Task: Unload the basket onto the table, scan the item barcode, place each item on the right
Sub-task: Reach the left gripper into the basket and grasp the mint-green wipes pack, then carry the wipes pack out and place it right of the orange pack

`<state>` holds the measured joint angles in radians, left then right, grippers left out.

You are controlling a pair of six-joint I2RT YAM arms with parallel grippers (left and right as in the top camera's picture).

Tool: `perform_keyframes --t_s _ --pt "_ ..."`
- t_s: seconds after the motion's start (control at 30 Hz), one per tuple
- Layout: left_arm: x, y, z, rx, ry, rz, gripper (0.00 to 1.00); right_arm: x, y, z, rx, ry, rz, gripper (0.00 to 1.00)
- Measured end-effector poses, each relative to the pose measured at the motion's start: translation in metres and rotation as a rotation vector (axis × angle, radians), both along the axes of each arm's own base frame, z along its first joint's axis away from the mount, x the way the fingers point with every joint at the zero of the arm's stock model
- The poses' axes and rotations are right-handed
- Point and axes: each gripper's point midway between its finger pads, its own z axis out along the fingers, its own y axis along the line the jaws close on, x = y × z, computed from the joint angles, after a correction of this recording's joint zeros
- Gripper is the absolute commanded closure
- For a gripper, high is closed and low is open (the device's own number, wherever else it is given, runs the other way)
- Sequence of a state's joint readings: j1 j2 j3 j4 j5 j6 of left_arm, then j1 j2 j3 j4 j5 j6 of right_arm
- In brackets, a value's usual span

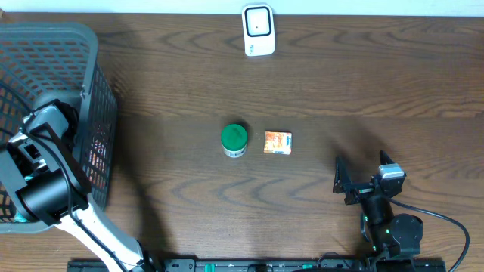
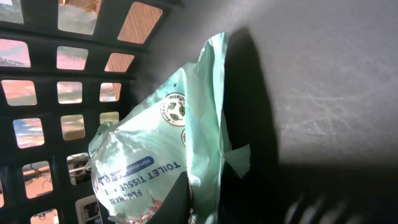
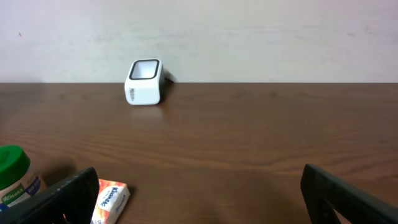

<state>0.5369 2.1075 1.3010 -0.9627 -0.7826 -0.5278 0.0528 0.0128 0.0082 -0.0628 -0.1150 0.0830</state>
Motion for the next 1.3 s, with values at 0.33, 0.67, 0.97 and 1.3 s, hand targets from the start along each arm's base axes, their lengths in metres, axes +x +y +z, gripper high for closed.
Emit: perform_keyframes --t_s 0.33,0.67,0.97,1.3 --pt "0.01 -0.012 0.016 -0.142 0.009 0.041 0.93 0.0 0.0 0.0 0.0 0.0 0.0 0.01" --pt "0.089 -0.022 0.131 -0.071 -0.339 -0.058 0.93 0.0 0.0 0.0 0.0 0.0 0.0 0.01" --pt "0.085 -0.059 0.262 0.076 -0.712 -0.185 0.93 0.0 0.0 0.0 0.0 0.0 0.0 0.01" --pt "0.078 -0.172 0.387 0.009 -1.257 -0.518 0.93 0.0 0.0 0.0 0.0 0.0 0.0 0.01"
